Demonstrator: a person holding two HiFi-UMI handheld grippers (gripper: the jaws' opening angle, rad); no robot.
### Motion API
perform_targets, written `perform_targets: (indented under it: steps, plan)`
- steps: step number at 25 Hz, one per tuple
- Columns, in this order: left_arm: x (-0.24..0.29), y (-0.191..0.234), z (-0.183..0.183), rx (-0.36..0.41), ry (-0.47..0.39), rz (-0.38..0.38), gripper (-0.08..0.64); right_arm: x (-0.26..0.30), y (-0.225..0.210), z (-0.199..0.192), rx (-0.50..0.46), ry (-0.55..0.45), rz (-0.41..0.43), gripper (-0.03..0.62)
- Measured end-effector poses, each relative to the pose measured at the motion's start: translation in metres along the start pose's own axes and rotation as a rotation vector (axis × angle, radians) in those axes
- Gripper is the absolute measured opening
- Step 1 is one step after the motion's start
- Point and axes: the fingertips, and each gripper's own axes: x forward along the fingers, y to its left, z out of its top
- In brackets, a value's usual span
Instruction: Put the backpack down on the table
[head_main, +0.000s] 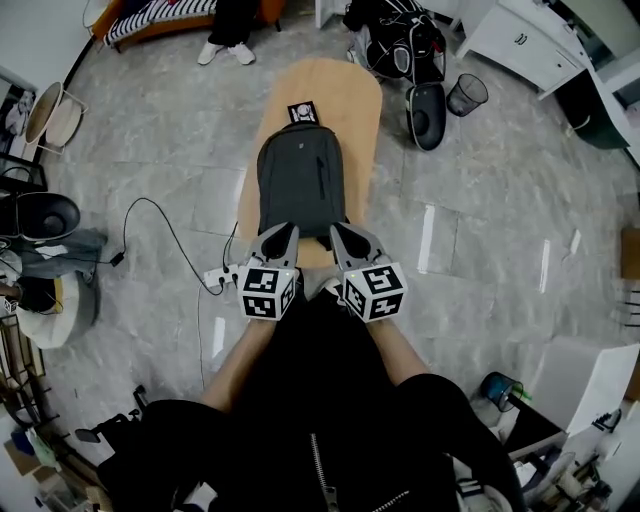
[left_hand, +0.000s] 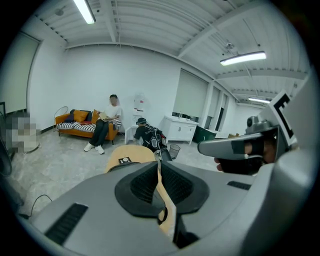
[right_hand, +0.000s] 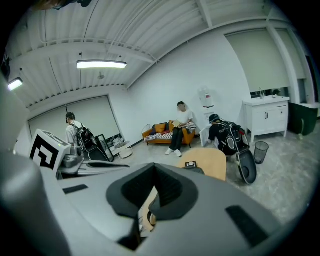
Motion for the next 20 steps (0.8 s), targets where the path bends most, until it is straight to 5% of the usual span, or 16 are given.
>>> perform_targets:
  steps: [20]
  plan:
    - [0.001,-0.004,-0.016,-0.015,0.047,-0.022,0.031,-0.003,0.008,-0.006,-0.02,0.015,0.024,0.009]
